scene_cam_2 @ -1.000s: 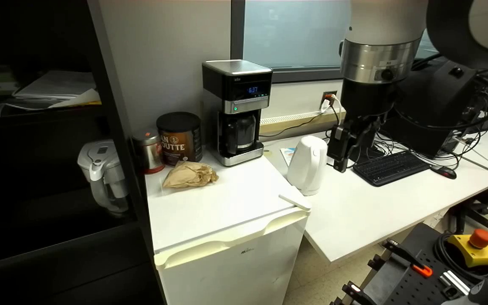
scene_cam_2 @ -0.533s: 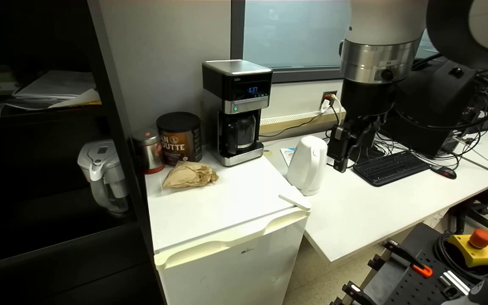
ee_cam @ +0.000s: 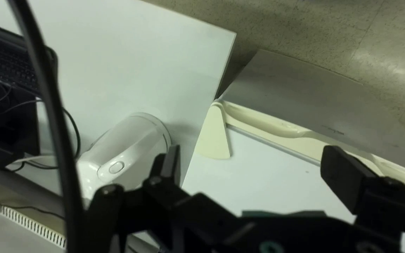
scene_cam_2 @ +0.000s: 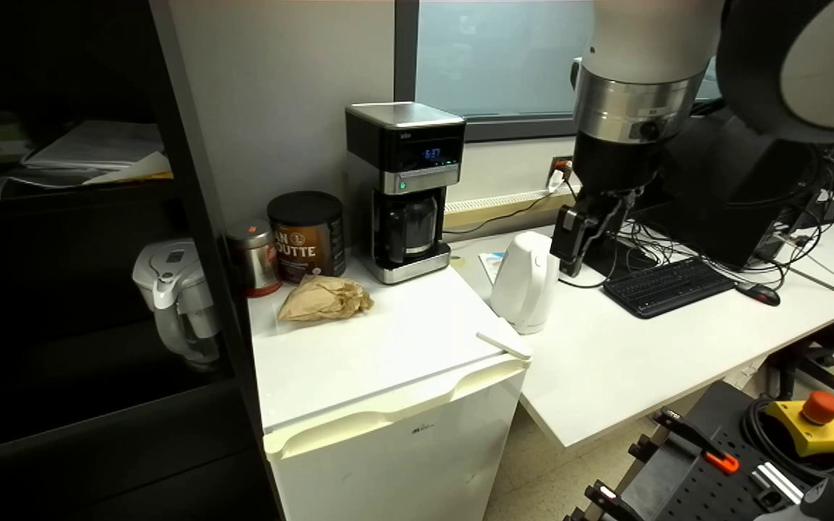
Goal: Press the button on the coffee machine
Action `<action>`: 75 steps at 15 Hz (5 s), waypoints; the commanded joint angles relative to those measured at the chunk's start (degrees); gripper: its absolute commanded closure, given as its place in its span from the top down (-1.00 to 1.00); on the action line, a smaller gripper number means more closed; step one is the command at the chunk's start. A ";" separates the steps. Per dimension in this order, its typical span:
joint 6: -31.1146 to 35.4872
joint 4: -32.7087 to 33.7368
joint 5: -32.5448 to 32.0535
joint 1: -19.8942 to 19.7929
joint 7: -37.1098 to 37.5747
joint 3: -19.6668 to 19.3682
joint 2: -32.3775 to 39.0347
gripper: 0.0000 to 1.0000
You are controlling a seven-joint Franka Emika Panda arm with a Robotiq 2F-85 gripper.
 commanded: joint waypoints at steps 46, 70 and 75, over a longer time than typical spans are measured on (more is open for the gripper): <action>42.90 34.55 -81.34 -11.96 44.63 -12.99 50.51 -1.00; 58.94 18.13 -69.72 -15.89 37.75 -11.69 39.29 -1.00; 61.71 7.86 -65.29 -15.17 33.74 -11.76 29.10 -1.00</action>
